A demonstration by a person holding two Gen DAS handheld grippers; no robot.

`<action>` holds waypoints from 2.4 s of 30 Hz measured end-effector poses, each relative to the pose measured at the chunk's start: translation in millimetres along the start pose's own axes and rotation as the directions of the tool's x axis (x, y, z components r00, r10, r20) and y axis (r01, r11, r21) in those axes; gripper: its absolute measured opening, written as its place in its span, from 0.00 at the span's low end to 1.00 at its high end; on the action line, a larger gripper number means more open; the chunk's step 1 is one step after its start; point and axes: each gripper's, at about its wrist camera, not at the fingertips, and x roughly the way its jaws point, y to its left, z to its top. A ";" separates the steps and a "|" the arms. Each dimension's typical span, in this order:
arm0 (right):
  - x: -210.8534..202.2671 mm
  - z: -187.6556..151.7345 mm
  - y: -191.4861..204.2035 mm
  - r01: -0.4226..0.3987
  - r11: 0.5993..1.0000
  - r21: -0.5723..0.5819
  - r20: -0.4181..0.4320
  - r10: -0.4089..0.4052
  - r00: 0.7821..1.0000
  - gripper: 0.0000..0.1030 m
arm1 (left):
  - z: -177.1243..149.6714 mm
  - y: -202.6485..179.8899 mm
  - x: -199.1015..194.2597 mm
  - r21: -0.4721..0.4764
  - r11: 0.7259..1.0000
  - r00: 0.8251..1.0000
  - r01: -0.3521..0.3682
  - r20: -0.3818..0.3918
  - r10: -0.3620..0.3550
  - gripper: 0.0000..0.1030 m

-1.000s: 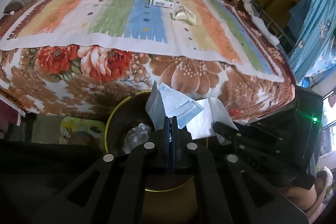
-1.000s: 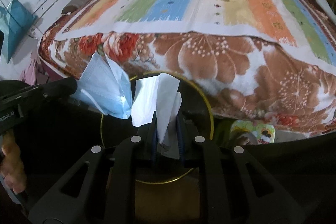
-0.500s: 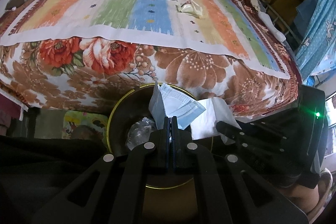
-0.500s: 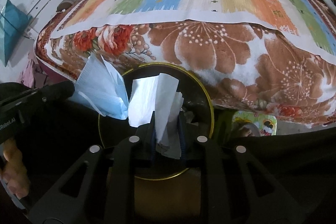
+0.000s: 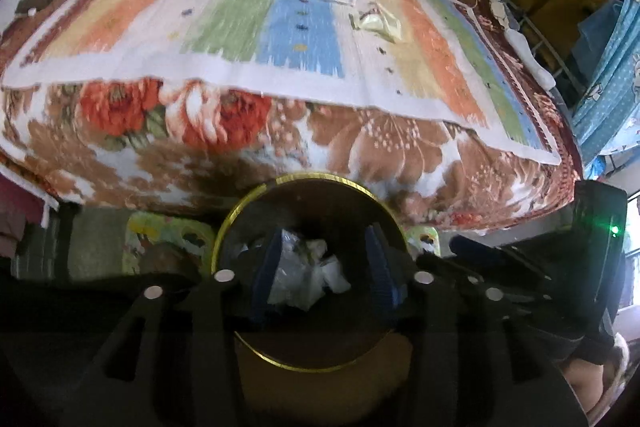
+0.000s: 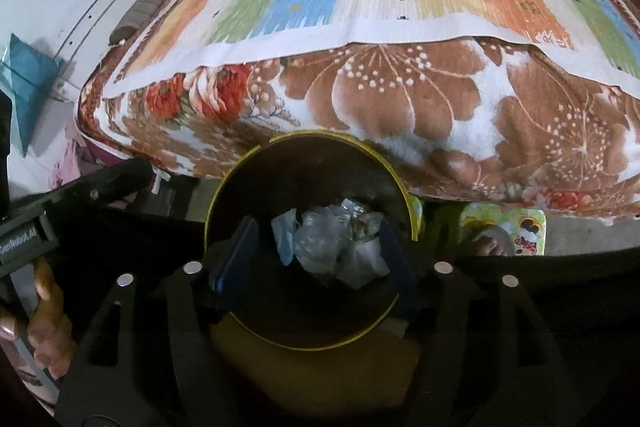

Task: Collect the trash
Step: 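Open right tool dropping the tissue while left tool releases the mask into the bin, then move both open tools back over the eye-drop box and clear bag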

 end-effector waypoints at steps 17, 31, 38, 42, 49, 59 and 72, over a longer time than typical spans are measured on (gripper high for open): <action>-19.4 88.4 -10.8 0.090 0.992 -0.083 0.102 -0.082 0.991 0.81 | 99.3 -7.4 17.7 0.124 0.981 0.988 -0.151 0.062 0.144 0.81; -7.6 163.5 -24.4 0.174 0.982 -0.076 0.149 -0.161 0.976 0.92 | 180.7 -1.8 47.5 0.186 0.955 0.968 -0.230 0.145 0.205 0.95; 11.5 199.8 -33.8 0.184 0.981 -0.057 0.146 -0.174 0.974 0.92 | 211.0 6.9 70.5 0.195 0.948 0.952 -0.251 0.226 0.205 0.94; 23.9 222.2 -41.0 0.194 0.979 -0.059 0.147 -0.184 0.972 0.92 | 225.9 15.7 83.4 0.188 0.954 0.950 -0.232 0.254 0.181 0.94; 53.3 258.7 -50.7 0.213 0.974 -0.079 0.136 -0.201 0.970 0.92 | 250.8 23.2 108.9 0.198 0.961 0.957 -0.193 0.252 0.140 0.95; 83.9 309.6 -65.6 0.219 0.974 -0.054 0.132 -0.210 0.969 0.92 | 295.1 12.1 138.0 0.317 0.932 0.967 -0.175 0.232 0.102 0.95; 141.2 356.6 -91.8 0.218 0.975 -0.040 0.039 -0.216 0.976 0.80 | 353.8 -3.8 199.1 0.582 0.793 0.982 -0.180 0.151 0.112 0.95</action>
